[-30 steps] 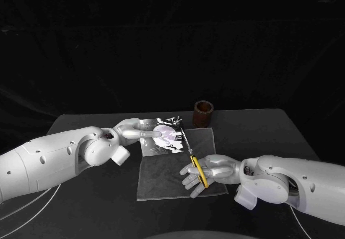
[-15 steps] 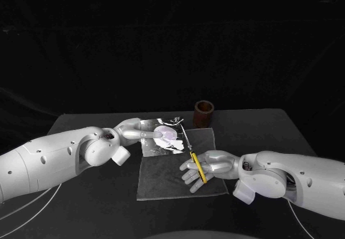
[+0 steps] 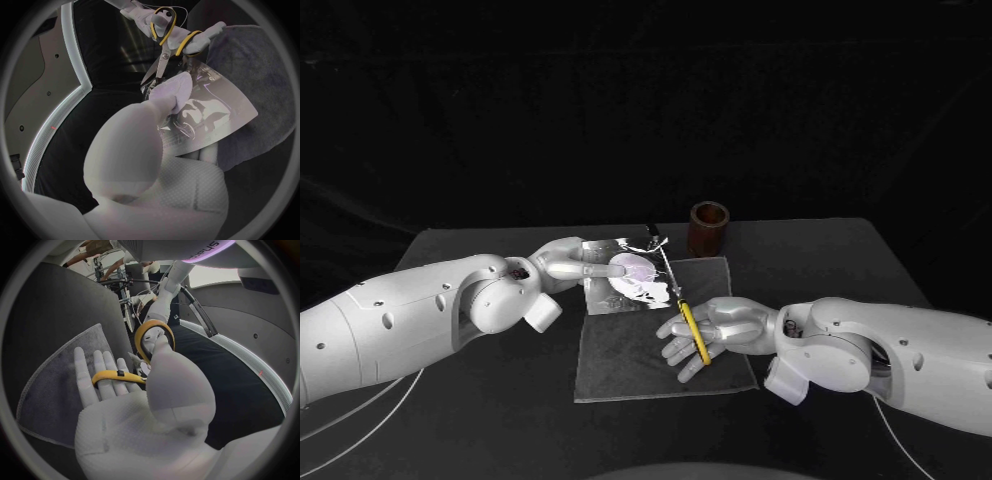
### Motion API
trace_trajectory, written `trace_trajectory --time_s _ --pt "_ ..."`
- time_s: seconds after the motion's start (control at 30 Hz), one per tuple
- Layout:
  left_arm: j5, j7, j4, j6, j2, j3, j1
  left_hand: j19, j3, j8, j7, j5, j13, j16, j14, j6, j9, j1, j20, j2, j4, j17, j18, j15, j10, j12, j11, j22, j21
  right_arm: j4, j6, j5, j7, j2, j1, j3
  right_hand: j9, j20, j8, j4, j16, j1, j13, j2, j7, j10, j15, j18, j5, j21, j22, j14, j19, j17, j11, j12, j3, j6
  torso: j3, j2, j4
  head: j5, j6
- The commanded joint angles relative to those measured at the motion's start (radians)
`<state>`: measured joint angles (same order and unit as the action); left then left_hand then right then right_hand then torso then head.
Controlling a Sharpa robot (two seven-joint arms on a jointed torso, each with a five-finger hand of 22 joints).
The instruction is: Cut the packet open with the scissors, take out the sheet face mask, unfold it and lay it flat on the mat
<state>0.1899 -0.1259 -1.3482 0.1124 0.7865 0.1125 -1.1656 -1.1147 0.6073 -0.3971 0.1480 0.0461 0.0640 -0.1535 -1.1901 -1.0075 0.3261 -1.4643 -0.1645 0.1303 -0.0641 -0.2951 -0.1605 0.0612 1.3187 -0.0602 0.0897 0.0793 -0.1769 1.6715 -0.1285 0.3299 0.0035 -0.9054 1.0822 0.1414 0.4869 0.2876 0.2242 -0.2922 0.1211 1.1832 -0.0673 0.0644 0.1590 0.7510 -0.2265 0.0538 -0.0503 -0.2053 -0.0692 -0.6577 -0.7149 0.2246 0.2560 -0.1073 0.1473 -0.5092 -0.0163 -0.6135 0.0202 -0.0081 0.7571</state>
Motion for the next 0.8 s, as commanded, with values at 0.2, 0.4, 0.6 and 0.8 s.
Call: trace_trajectory --time_s 0.2,0.4,0.6,0.8 --pt "0.005 -0.001 -0.001 0.023 -0.003 -0.001 0.000 0.006 0.000 -0.006 0.002 0.004 0.002 0.005 -0.007 -0.002 0.081 -0.004 -0.001 -0.010 0.003 -0.001 -0.021 -0.001 0.009 -0.004 -0.001 0.001 -0.007 -0.016 -0.018 0.007 0.010 0.008 0.013 -0.003 0.002 -0.006 0.009 0.002 0.005 0.004 -0.001 -0.017 0.142 0.007 -0.007 0.069 0.002 0.005 -0.001 -0.001 -0.005 0.000 0.001 -0.008 -0.003 -0.008 0.0002 0.000 -0.0003 -0.002 -0.002" --pt "0.006 0.000 -0.002 0.024 -0.004 -0.001 0.000 0.006 0.000 -0.006 0.002 0.004 0.002 0.005 -0.007 -0.002 0.081 -0.004 -0.001 -0.010 0.003 -0.001 -0.021 -0.001 0.009 -0.004 -0.001 0.001 -0.007 -0.023 -0.019 0.008 0.009 0.014 0.022 -0.003 0.002 -0.006 0.013 0.002 0.007 0.006 -0.001 -0.021 0.142 0.009 -0.007 0.069 0.002 0.006 -0.001 -0.001 -0.005 0.000 0.001 -0.010 -0.002 -0.009 0.0000 0.000 -0.0002 -0.003 -0.002" --pt "0.007 0.000 -0.002 0.024 -0.004 -0.001 0.000 0.006 0.000 -0.006 0.002 0.004 0.002 0.005 -0.007 -0.002 0.081 -0.004 -0.001 -0.010 0.003 -0.001 -0.021 -0.001 0.009 -0.004 -0.001 0.001 -0.007 -0.026 -0.020 0.008 0.008 0.018 0.030 -0.004 0.002 -0.006 0.015 0.003 0.008 0.008 -0.001 -0.023 0.142 0.010 -0.007 0.069 0.002 0.006 -0.001 -0.002 -0.005 0.000 0.001 -0.012 -0.001 -0.009 0.0005 0.000 0.0000 -0.003 -0.001" --pt "0.010 0.001 -0.002 0.025 -0.005 -0.001 0.000 0.006 0.000 -0.006 0.002 0.004 0.002 0.005 -0.007 -0.002 0.081 -0.004 -0.001 -0.010 0.003 -0.001 -0.021 -0.001 0.009 -0.004 -0.001 0.001 -0.007 -0.029 -0.020 0.008 0.006 0.021 0.036 -0.004 0.002 -0.006 0.020 0.003 0.010 0.010 -0.001 -0.027 0.142 0.012 -0.006 0.070 0.002 0.007 -0.002 -0.003 -0.006 0.001 0.000 -0.014 0.001 -0.010 0.0008 0.000 -0.0005 -0.003 0.000"
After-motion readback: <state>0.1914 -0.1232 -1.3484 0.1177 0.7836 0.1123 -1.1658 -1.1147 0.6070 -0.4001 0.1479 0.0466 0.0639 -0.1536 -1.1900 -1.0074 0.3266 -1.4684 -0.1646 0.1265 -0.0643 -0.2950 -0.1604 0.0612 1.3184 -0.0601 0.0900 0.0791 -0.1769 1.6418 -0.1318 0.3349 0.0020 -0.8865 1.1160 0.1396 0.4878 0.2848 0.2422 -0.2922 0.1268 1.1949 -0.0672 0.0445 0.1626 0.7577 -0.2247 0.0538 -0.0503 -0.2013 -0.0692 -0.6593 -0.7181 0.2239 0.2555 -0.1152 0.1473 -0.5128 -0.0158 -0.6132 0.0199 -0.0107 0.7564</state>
